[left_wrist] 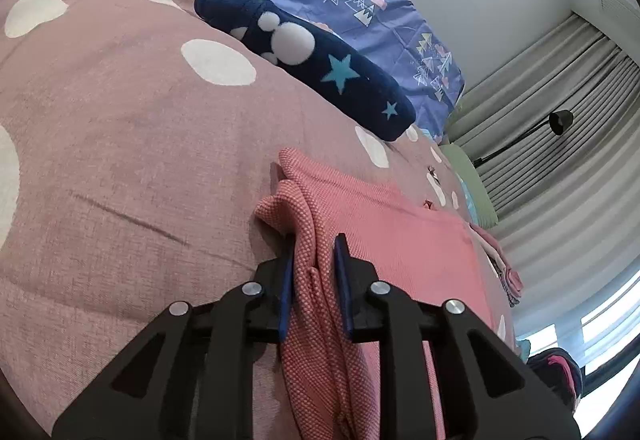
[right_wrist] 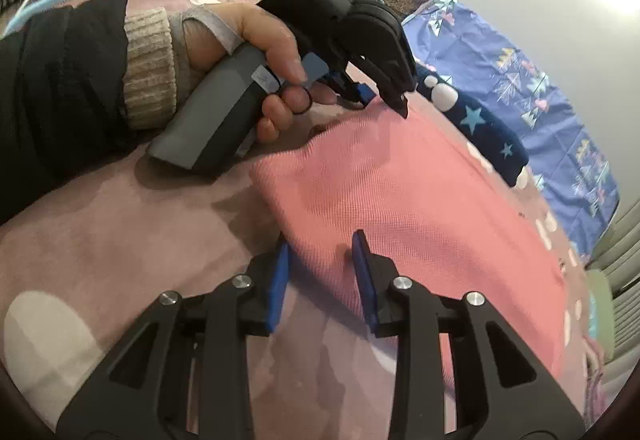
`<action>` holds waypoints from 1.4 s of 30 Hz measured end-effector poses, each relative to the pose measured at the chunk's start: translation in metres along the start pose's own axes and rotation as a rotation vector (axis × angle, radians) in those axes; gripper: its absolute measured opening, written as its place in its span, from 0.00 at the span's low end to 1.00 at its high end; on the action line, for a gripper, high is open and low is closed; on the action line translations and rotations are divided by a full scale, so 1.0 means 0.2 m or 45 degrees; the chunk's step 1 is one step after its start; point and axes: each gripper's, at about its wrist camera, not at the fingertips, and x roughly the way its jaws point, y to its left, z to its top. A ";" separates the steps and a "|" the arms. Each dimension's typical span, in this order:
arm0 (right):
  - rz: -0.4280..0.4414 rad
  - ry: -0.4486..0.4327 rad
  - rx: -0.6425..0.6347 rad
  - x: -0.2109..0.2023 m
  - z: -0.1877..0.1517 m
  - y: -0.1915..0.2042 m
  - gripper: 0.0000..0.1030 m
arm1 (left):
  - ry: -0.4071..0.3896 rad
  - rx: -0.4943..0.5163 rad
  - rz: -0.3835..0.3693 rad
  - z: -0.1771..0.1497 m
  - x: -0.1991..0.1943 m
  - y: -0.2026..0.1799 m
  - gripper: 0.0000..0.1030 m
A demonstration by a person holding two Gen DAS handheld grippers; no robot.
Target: Fold small clothes
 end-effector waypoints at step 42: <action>0.029 -0.075 0.176 0.07 0.18 -0.13 0.04 | -0.052 0.011 -0.007 0.02 -0.02 -0.05 0.10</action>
